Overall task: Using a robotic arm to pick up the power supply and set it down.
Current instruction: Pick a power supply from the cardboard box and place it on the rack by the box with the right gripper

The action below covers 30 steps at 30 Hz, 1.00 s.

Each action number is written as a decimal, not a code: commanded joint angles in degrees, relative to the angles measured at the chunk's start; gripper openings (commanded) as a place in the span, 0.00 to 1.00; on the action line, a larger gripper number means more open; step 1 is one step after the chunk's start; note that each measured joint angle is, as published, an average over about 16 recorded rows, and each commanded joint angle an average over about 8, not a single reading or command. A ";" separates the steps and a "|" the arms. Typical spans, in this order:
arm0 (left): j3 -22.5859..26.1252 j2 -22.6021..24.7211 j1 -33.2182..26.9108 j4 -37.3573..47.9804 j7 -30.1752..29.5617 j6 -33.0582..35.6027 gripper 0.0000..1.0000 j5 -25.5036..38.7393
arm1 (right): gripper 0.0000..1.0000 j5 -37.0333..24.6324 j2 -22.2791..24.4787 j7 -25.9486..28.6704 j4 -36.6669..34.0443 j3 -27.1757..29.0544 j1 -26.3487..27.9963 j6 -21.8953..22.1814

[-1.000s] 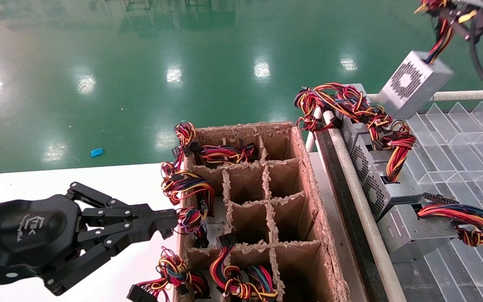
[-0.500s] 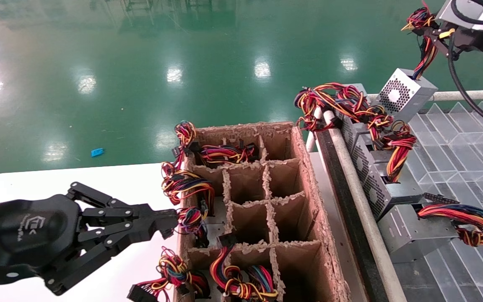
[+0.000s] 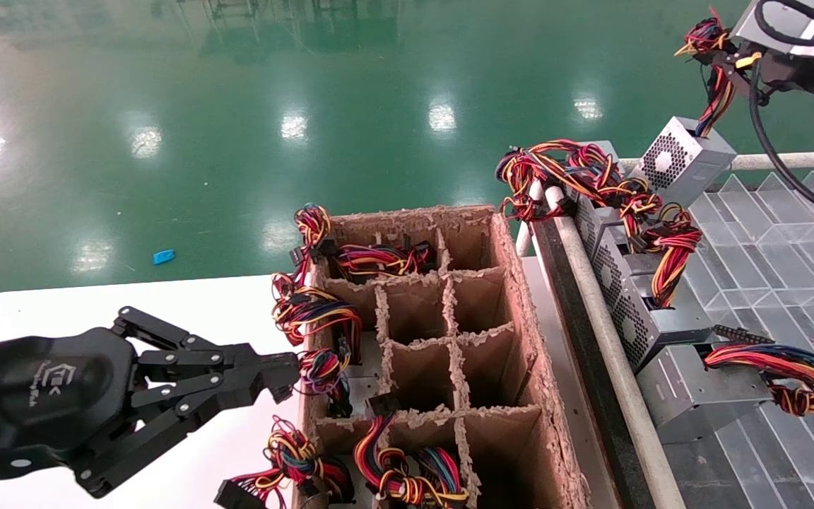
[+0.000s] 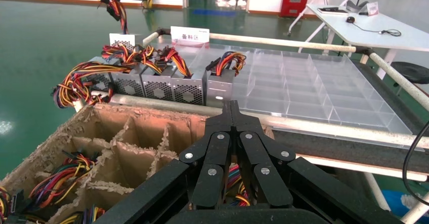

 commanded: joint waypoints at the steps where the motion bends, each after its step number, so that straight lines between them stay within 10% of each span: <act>1: 0.00 0.00 0.00 0.00 0.00 0.00 0.00 0.00 | 0.00 0.18 -0.30 -0.36 -0.27 0.06 0.06 -0.13; 30: 0.00 0.00 0.00 0.00 0.00 0.00 0.00 0.00 | 0.00 0.77 -4.60 -1.79 -6.79 0.91 0.50 8.83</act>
